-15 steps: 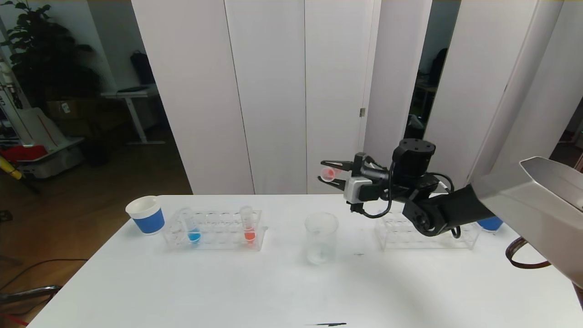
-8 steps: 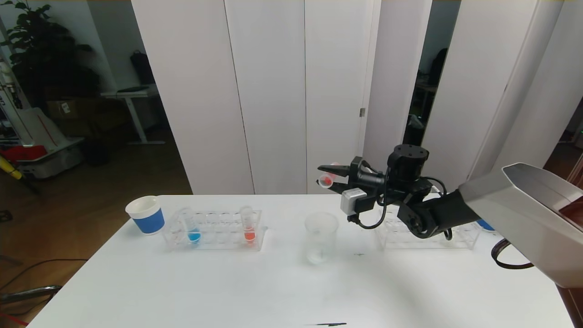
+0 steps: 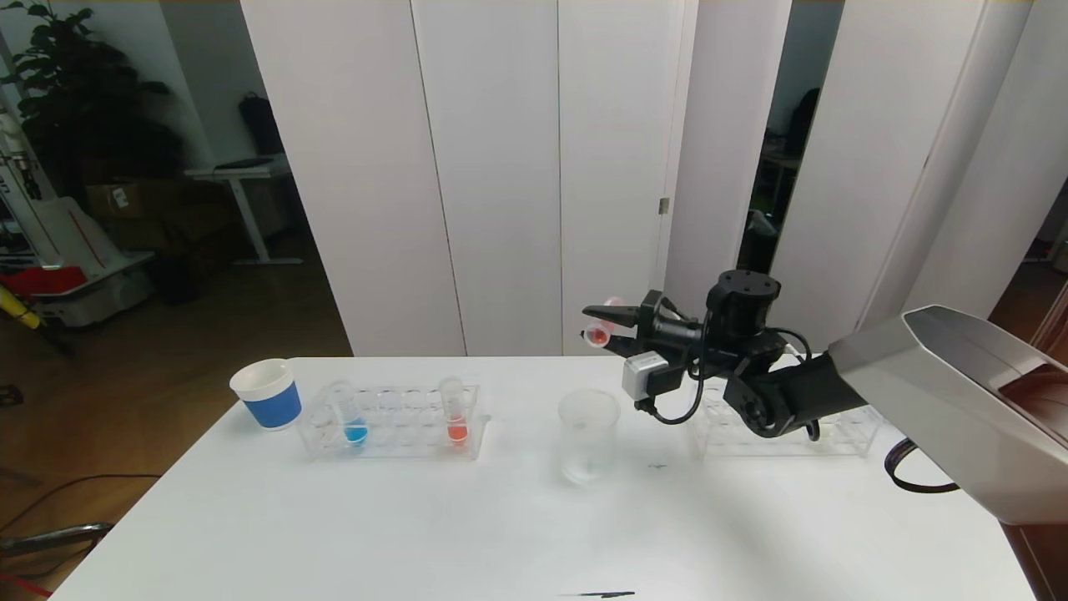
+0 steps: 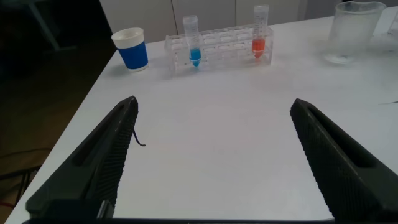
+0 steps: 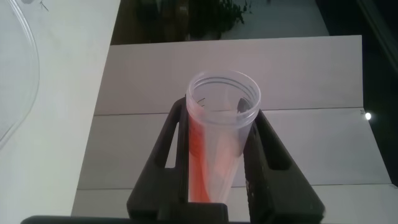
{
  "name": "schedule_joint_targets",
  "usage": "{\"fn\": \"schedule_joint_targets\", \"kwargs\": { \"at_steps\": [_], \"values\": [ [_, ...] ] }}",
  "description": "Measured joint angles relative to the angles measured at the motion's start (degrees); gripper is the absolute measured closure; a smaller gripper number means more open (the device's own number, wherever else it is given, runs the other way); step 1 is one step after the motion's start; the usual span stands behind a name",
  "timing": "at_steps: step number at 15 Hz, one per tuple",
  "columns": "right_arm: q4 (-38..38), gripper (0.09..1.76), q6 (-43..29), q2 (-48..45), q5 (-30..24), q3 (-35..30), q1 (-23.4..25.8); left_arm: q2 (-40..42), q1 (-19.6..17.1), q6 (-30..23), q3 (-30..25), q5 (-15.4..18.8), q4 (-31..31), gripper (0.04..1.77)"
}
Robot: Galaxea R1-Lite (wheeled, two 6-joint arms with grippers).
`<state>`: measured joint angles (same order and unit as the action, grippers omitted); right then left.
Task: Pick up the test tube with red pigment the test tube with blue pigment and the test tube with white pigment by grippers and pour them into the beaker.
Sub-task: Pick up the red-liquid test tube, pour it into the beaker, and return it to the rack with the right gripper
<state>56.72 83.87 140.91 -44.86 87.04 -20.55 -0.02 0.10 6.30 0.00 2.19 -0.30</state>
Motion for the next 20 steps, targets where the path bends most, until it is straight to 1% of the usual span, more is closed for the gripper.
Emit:
{"fn": "schedule_joint_targets", "kwargs": {
  "at_steps": [3, 8, 10, 16, 20],
  "values": [
    [0.1, 1.28, 1.9, 0.7, -1.7, 1.9, 0.0, 0.0, 0.0, 0.0, 0.0, 0.0, 0.0, 0.06],
    [0.3, 1.28, 6.2, 1.7, -2.2, 3.6, 0.2, 0.0, 0.0, 0.0, 0.0, 0.0, 0.0, 0.06],
    [0.3, 1.28, 6.9, 2.3, -3.1, 4.9, 0.3, 0.0, 0.0, 0.0, 0.0, 0.0, 0.0, 0.06],
    [0.3, 1.28, 10.6, 3.4, -3.4, 7.2, 0.9, 0.0, 0.0, 0.0, 0.0, 0.0, 0.0, 0.06],
    [0.1, 1.28, 14.1, 4.0, -6.6, 10.0, 0.8, 0.0, 0.0, 0.0, 0.0, 0.0, 0.0, 0.06]
  ]
}}
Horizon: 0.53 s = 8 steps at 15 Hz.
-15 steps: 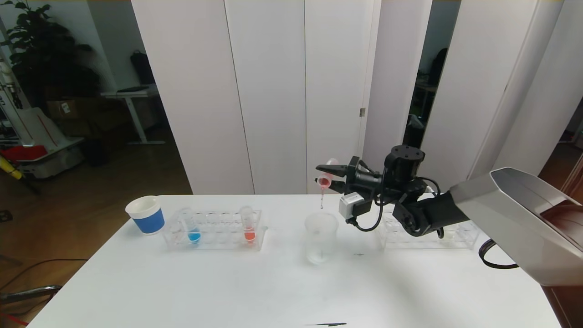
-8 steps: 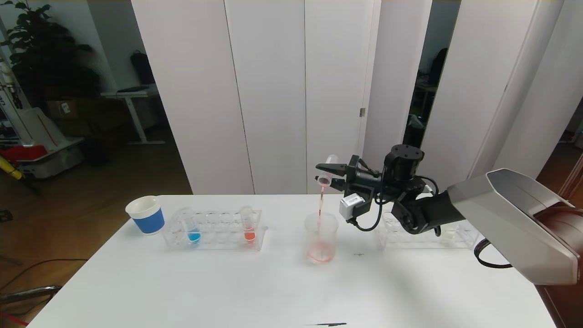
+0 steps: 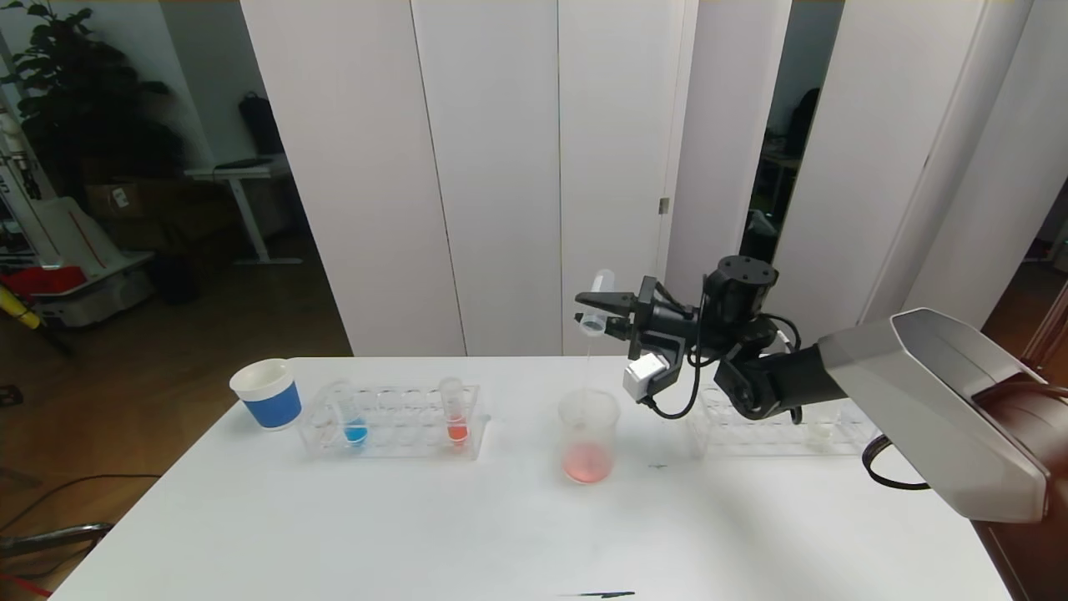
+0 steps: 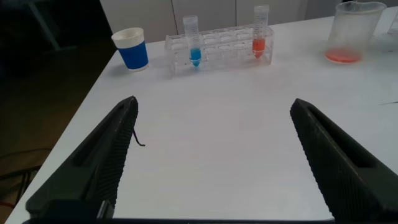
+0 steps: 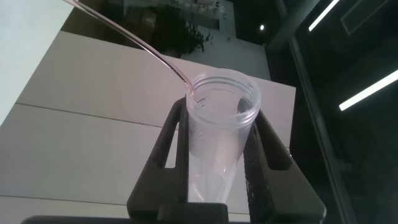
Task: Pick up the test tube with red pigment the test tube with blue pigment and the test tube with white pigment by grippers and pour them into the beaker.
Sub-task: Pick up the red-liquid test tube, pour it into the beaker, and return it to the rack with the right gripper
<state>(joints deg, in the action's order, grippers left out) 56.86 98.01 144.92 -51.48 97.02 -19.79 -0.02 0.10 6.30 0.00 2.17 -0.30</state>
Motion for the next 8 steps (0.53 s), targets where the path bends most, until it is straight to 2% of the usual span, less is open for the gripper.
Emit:
{"fn": "schedule_joint_targets", "kwargs": {
  "at_steps": [3, 8],
  "values": [
    [-0.1, 1.28, 1.5, 0.5, -2.0, 2.5, 0.1, 0.0, 0.0, 0.0, 0.0, 0.0, 0.0, 0.06],
    [0.1, 1.28, 1.1, 0.5, -0.2, 3.0, -0.3, 0.0, 0.0, 0.0, 0.0, 0.0, 0.0, 0.06]
  ]
}}
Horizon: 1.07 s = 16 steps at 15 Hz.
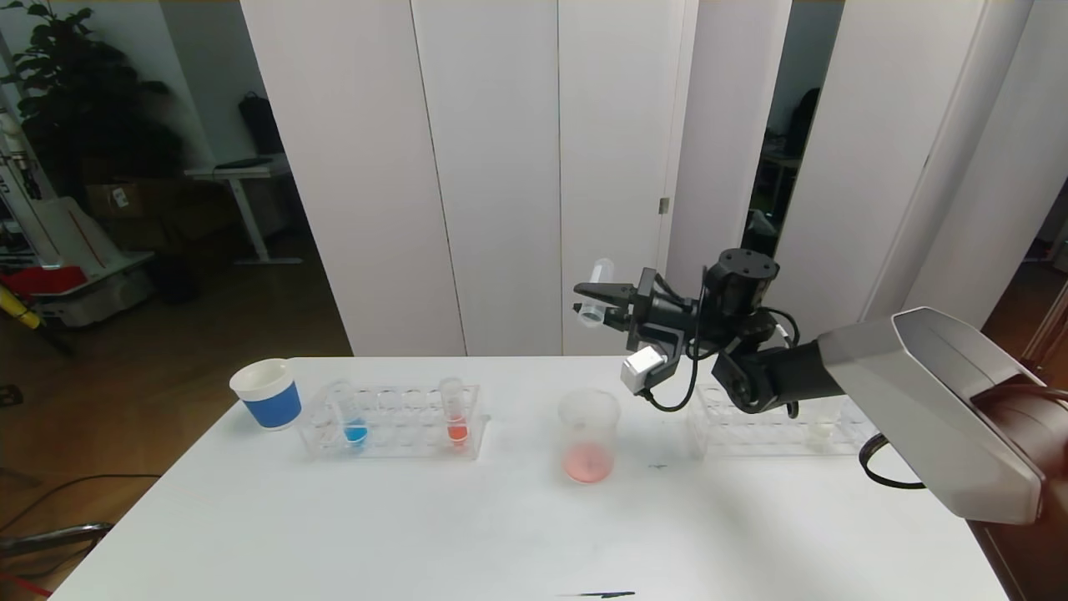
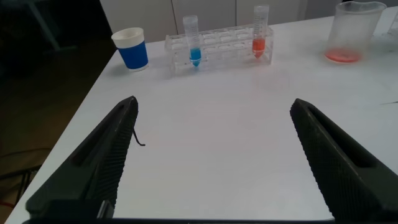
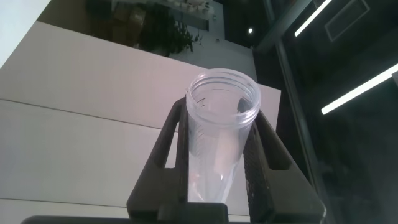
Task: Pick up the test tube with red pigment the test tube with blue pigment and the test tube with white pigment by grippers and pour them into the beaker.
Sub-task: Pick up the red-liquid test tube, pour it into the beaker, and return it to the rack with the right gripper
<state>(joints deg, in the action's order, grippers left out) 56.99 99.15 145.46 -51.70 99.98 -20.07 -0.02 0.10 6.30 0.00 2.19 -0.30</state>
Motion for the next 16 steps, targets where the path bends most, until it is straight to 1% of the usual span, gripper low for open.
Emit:
{"fn": "schedule_joint_targets", "kwargs": {
  "at_steps": [3, 5, 6, 8, 10, 12, 13, 16],
  "values": [
    [-0.2, 1.28, -0.7, -0.8, 0.2, 0.0, -0.3, 0.0, 0.0, 0.0, 0.0, 0.0, 0.0, 0.06],
    [-0.2, 1.28, -1.6, -1.5, 2.3, 0.0, -0.4, 0.0, 0.0, 0.0, 0.0, 0.0, 0.0, 0.06],
    [-0.2, 1.28, -3.3, -1.9, 4.2, 0.0, -0.4, 0.0, 0.0, 0.0, 0.0, 0.0, 0.0, 0.06],
    [0.0, 1.28, -6.7, -2.7, 11.0, 0.0, -0.7, 0.0, 0.0, 0.0, 0.0, 0.0, 0.0, 0.06],
    [1.5, 1.28, -11.1, -3.7, 19.4, 0.0, -1.1, 0.0, 0.0, 0.0, 0.0, 0.0, 0.0, 0.06],
    [6.1, 1.28, -17.5, -4.3, 28.2, 0.0, -1.8, 0.0, 0.0, 0.0, 0.0, 0.0, 0.0, 0.06],
    [8.2, 1.28, -20.5, -4.4, 33.5, -0.1, -2.3, 0.0, 0.0, 0.0, 0.0, 0.0, 0.0, 0.06],
    [9.8, 1.28, -31.0, -4.5, 47.0, -0.7, -3.1, 0.0, 0.0, 0.0, 0.0, 0.0, 0.0, 0.06]
  ]
}}
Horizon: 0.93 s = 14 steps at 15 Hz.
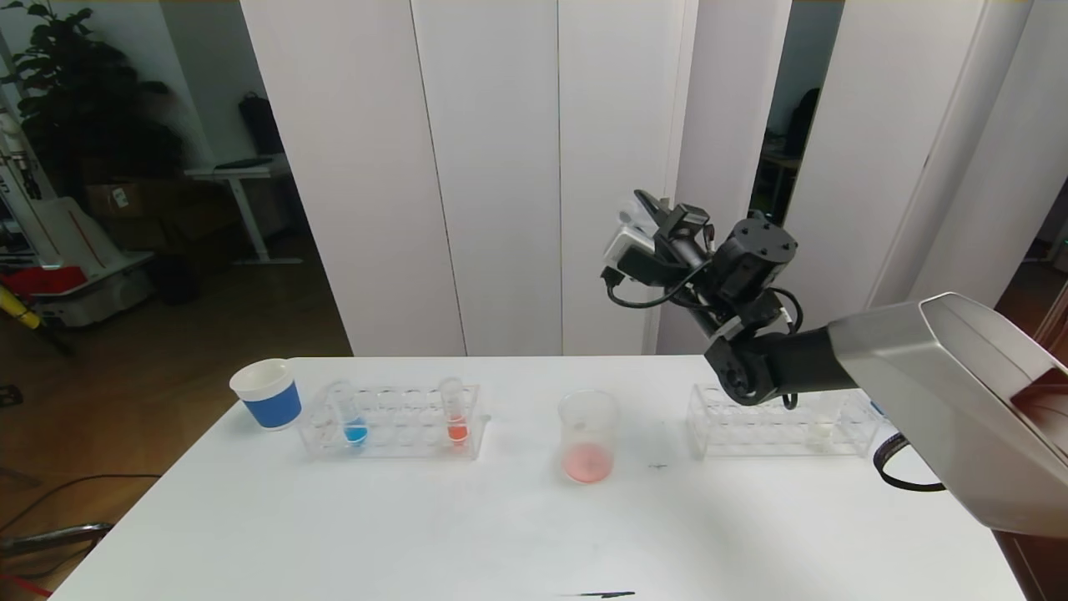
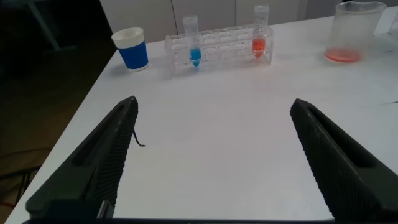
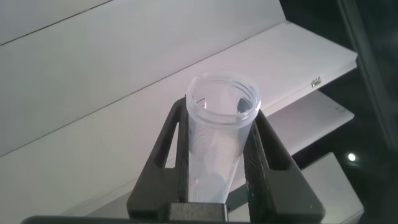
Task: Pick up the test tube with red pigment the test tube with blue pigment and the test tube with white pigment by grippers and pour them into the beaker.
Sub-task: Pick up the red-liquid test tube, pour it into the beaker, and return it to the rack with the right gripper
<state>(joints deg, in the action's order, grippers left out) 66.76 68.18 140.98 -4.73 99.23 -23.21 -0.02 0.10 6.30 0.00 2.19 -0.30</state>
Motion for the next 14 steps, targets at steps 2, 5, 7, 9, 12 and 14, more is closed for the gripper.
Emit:
{"fn": "schedule_joint_targets", "kwargs": {
  "at_steps": [2, 5, 7, 9, 12, 14],
  "values": [
    [0.0, 1.28, -7.8, 0.1, 7.0, -0.6, -0.3, 0.0, 0.0, 0.0, 0.0, 0.0, 0.0, 0.06],
    [-0.6, 1.28, -17.6, 0.4, 16.2, -1.2, -0.4, 0.0, 0.0, 0.0, 0.0, 0.0, 0.0, 0.06],
    [-2.0, 1.28, -24.1, 0.5, 20.8, -1.5, -0.4, 0.0, 0.0, 0.0, 0.0, 0.0, 0.0, 0.06],
    [-3.3, 1.28, -31.5, 0.5, 24.2, -1.6, -0.3, 0.0, 0.0, 0.0, 0.0, 0.0, 0.0, 0.06],
    [-5.7, 1.28, -42.6, 0.1, 25.9, -1.8, -0.3, 0.0, 0.0, 0.0, 0.0, 0.0, 0.0, 0.06],
    [-6.8, 1.28, -48.6, -0.1, 28.2, -1.9, -0.2, 0.0, 0.0, 0.0, 0.0, 0.0, 0.0, 0.06]
  ]
}}
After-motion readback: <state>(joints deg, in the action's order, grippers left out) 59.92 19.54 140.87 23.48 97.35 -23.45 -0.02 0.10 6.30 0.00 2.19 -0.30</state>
